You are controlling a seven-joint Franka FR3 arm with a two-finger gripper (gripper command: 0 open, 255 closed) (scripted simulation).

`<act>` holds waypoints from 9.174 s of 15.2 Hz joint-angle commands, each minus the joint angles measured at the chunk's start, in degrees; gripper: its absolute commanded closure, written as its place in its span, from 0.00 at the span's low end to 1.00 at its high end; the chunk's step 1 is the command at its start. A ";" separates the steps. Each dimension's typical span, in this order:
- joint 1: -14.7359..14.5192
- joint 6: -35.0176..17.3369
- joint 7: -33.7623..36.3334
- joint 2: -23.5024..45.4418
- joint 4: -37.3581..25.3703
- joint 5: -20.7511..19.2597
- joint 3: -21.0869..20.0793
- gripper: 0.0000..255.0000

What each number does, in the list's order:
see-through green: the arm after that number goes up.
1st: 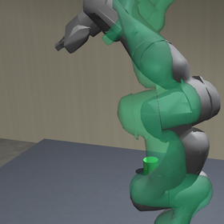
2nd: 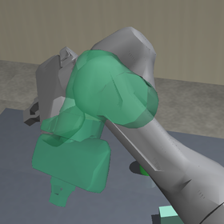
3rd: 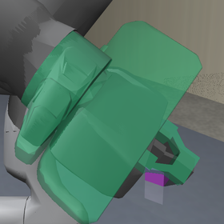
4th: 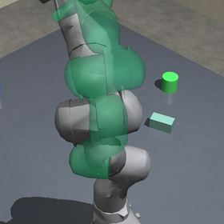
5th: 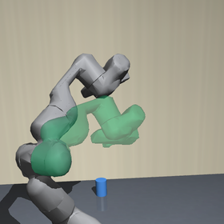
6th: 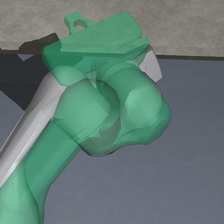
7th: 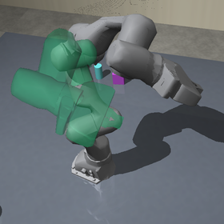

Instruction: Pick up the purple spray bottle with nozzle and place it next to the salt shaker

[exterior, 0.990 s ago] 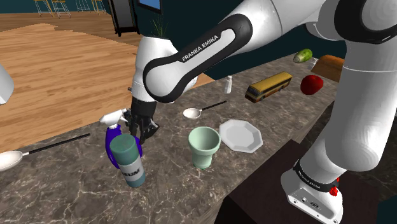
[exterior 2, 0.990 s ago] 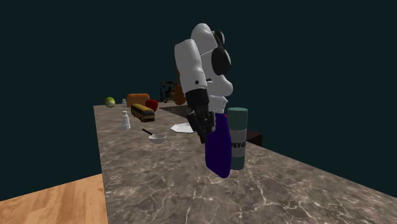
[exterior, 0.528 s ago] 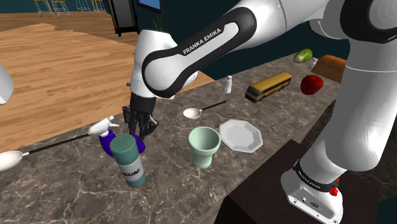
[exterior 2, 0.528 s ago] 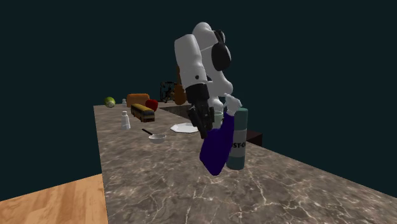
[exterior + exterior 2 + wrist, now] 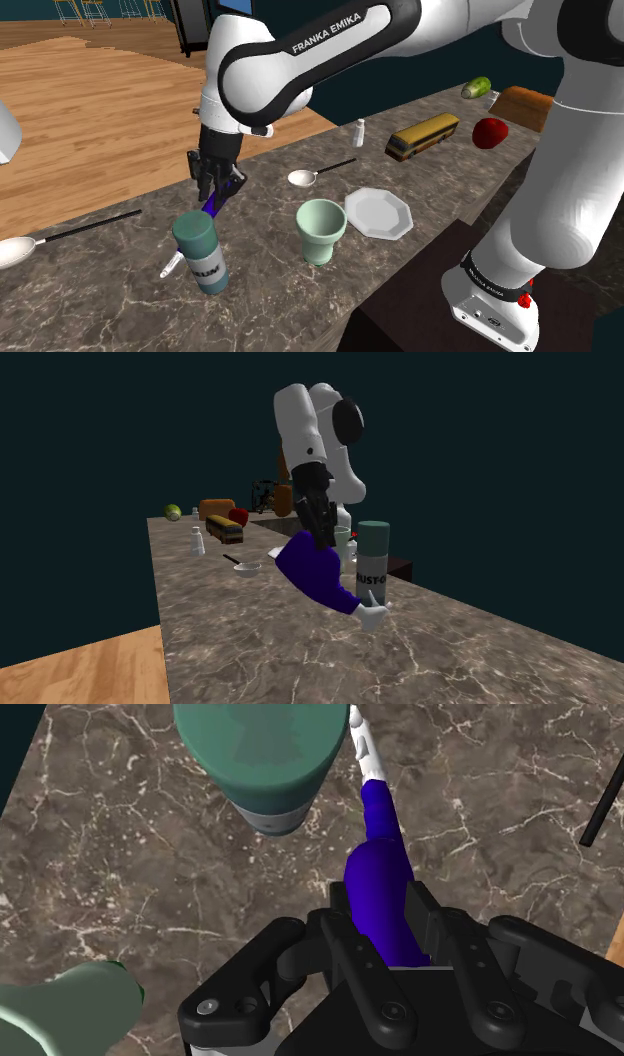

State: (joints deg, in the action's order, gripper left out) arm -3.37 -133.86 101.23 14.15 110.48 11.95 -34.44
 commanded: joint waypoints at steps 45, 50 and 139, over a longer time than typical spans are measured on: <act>-0.21 33.73 8.01 -2.88 -32.07 -1.98 -0.64 1.00; 1.83 35.50 5.55 -3.84 -32.36 -0.78 0.17 1.00; 29.36 28.29 -45.84 17.10 -30.06 0.95 19.77 0.00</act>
State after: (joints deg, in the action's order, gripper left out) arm 25.69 -107.06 55.47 31.19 81.80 12.99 -14.78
